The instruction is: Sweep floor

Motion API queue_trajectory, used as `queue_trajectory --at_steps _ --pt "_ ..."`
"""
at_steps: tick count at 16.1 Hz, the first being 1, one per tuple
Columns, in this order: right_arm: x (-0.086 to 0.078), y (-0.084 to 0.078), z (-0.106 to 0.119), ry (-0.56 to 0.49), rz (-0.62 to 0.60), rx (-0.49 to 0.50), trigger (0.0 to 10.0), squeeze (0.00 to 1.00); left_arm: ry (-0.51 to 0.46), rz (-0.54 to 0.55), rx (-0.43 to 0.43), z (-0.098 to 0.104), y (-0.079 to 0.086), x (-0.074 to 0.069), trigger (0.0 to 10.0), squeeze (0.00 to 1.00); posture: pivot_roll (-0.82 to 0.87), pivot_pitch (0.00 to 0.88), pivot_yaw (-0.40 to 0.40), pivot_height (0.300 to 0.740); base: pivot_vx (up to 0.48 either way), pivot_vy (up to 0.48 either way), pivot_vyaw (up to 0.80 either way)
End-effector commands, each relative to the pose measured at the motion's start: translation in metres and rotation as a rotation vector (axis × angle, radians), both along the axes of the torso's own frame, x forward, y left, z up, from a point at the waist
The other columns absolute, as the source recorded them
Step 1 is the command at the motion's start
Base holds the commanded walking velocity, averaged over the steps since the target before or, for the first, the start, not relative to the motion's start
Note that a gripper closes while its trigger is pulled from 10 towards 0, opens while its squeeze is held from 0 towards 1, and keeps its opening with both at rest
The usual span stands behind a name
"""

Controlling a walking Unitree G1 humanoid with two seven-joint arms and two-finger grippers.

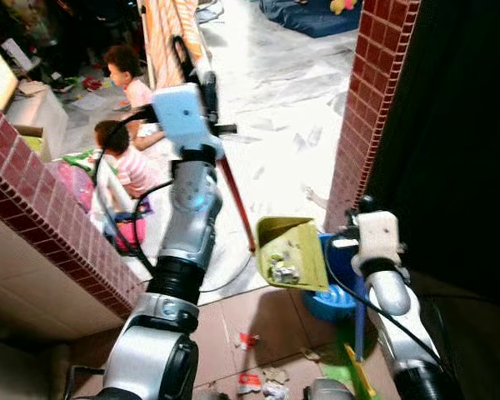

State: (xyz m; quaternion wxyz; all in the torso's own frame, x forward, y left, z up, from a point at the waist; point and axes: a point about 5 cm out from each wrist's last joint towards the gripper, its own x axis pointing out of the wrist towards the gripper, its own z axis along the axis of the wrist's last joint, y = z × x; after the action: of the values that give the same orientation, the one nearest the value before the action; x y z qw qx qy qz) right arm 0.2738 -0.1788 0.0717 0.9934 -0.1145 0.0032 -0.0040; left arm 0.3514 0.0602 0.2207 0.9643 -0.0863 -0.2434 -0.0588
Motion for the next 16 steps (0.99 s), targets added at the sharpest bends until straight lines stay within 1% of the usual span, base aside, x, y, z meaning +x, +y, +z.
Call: queue_trajectory --at_steps 1,2,3,4,5,7,9,12,13,14,15,16 --pt "-0.004 0.005 -0.002 0.003 -0.004 0.023 10.0 0.00 -0.086 -0.137 0.074 0.012 -0.032 -0.007 10.0 0.00 -0.26 0.000 0.194 0.740 0.000 0.000 0.00" --pt "-0.006 0.004 -0.003 0.002 -0.020 0.025 10.0 0.00 -0.120 -0.240 0.116 0.011 -0.048 -0.014 10.0 0.00 -0.26 0.000 0.202 0.740 0.000 0.000 0.00" --pt "-0.006 0.003 -0.003 0.001 -0.023 0.025 10.0 0.00 -0.126 -0.264 0.125 0.010 -0.052 -0.016 10.0 0.00 -0.27 0.000 0.204 0.740 0.000 0.000 0.00" --pt "-0.007 0.003 -0.003 -0.001 -0.028 0.026 10.0 0.00 -0.134 -0.312 0.138 0.009 -0.058 -0.019 10.0 0.00 -0.27 0.000 0.206 0.740 0.000 0.000 0.00" --pt "-0.007 0.003 -0.003 -0.003 -0.033 0.026 10.0 0.00 -0.153 -0.397 0.166 0.007 -0.068 -0.026 10.0 0.00 -0.27 0.000 0.208 0.740 0.000 0.000 0.00" --pt "-0.007 0.002 -0.002 -0.006 -0.036 0.024 10.0 0.00 -0.187 -0.520 0.210 0.001 -0.080 -0.038 10.0 0.00 -0.27 0.000 0.204 0.740 0.000 0.000 0.00" --pt "-0.005 0.001 -0.001 -0.007 -0.036 0.018 10.0 0.00 -0.232 -0.621 0.240 -0.001 -0.085 -0.047 10.0 0.00 -0.26 0.000 0.197 0.740 0.000 0.000 0.00" --pt "-0.002 0.001 0.000 -0.012 -0.030 0.017 10.0 0.00 -0.272 -0.684 0.252 0.006 -0.089 -0.054 10.0 0.00 -0.25 0.000 0.193 0.740 0.000 0.000 0.00" --pt "-0.001 0.002 0.001 -0.013 -0.027 0.017 10.0 0.00 -0.311 -0.715 0.273 0.010 -0.091 -0.059 10.0 0.00 -0.25 0.000 0.187 0.740 0.000 0.000 0.00" --pt "0.001 0.004 0.001 -0.014 -0.020 0.015 10.0 0.00 -0.358 -0.750 0.308 0.014 -0.092 -0.065 10.0 0.00 -0.25 0.000 0.184 0.740 0.000 0.000 0.00" --pt "0.001 0.005 0.001 -0.016 -0.015 0.014 10.0 0.00 -0.385 -0.770 0.333 0.015 -0.093 -0.068 10.0 0.00 -0.25 0.000 0.183 0.740 0.000 0.000 0.00" --pt "0.002 0.005 0.002 -0.019 -0.010 0.009 10.0 0.00 -0.445 -0.799 0.400 0.016 -0.095 -0.074 10.0 0.00 -0.25 0.000 0.181 0.740 0.000 0.000 0.00"
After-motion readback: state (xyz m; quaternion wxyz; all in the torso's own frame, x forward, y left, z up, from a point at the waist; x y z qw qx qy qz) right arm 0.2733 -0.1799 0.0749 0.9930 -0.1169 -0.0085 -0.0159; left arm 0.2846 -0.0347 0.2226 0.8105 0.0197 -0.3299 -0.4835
